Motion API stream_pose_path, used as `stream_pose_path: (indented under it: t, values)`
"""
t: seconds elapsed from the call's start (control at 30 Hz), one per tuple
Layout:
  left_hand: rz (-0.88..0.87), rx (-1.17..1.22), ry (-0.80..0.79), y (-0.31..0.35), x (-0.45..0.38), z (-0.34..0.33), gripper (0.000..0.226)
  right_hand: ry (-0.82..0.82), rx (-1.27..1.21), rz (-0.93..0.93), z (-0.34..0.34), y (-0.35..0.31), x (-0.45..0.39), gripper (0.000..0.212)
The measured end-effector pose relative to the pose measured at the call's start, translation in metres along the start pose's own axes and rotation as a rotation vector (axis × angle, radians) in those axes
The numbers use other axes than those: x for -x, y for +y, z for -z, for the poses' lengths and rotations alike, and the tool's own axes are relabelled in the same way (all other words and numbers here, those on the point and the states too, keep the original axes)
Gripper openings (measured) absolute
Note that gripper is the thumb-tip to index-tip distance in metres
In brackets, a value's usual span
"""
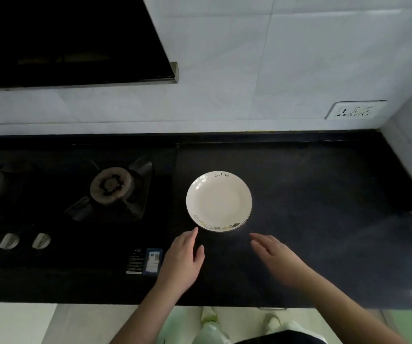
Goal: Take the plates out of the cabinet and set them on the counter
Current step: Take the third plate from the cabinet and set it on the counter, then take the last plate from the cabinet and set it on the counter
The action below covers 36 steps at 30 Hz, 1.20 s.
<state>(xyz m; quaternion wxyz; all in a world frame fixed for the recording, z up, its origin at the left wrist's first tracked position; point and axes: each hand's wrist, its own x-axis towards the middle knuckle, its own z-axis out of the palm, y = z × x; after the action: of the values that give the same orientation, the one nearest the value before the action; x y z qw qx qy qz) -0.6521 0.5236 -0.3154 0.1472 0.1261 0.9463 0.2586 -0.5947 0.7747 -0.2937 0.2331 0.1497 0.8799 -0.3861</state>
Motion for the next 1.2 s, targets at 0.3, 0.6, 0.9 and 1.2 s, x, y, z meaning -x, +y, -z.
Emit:
stream_pose_path:
  t: [0.3,0.6,0.9,1.2]
  values:
    - [0.078,-0.352,0.047,0.028,0.069,-0.015,0.062,0.066,0.656,0.395,0.027,0.034,0.042,0.062]
    - [0.297,-0.432,0.139,0.1,0.182,-0.045,0.063,0.094,0.819,0.616,0.036,0.068,0.092,0.067]
    - [0.62,-0.417,0.275,0.102,0.328,-0.049,0.066,-0.088,0.891,0.926,-0.026,0.025,0.141,0.067]
    - [1.041,-0.32,0.39,0.094,0.531,-0.095,0.07,-0.235,0.982,1.321,-0.141,-0.026,0.256,0.069]
